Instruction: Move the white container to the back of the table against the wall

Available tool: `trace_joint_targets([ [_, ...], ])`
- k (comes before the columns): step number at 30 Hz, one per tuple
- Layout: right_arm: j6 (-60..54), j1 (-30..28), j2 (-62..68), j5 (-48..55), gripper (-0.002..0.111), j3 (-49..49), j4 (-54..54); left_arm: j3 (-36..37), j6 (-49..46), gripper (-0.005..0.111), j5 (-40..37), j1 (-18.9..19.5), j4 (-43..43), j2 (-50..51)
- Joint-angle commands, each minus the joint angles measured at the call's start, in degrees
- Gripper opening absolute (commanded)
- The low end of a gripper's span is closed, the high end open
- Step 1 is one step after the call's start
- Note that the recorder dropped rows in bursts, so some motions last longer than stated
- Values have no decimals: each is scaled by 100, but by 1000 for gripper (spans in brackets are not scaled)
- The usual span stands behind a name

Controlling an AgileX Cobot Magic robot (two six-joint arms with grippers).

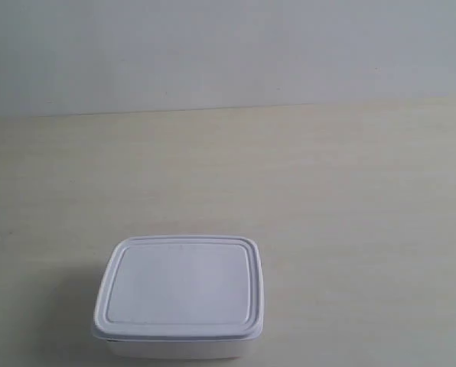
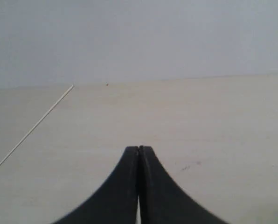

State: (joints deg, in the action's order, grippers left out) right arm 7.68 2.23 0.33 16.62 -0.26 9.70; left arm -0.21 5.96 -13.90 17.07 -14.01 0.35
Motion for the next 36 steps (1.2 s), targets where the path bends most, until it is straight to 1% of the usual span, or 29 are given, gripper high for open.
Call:
trace_joint_targets([
  [1,-127,-26,-33,-30,0,26,418,21,626,0,581,-31,129,-35],
  [4,-116,-26,-33,-30,0,26,390,21,1308,0,607,-31,129,-35],
  [9,-116,-26,-33,-30,0,26,390,21,1450,0,999,-31,117,-35],
  [11,-116,-26,-33,-41,0,26,404,21,1925,0,1233,-31,263,-35],
  [13,-202,-26,-33,-117,0,26,587,21,2722,0,1432,-31,331,-35],
  [14,-216,-26,-33,-215,0,26,587,21,2968,0,1472,-31,331,-35],
  [15,-216,-26,-33,-364,0,26,587,21,3170,0,1471,-31,331,-35],
  [17,-216,-26,-33,-751,0,26,555,21,3186,0,1471,-31,331,-35],
  [20,171,-26,-33,-1296,0,26,27,21,3186,0,1471,-31,331,-35],
  [25,1045,-26,-33,-1809,0,26,-1311,21,3203,0,1667,-31,331,-35],
  [29,1365,-26,-33,-2447,0,26,-1949,21,3644,0,1895,-31,331,-35],
  [32,1724,-26,-33,-2456,0,26,-2428,21,3937,0,2061,-31,331,-35],
  [36,2089,-26,-33,-2398,0,26,-2464,21,4292,0,2225,-31,331,-35],
])
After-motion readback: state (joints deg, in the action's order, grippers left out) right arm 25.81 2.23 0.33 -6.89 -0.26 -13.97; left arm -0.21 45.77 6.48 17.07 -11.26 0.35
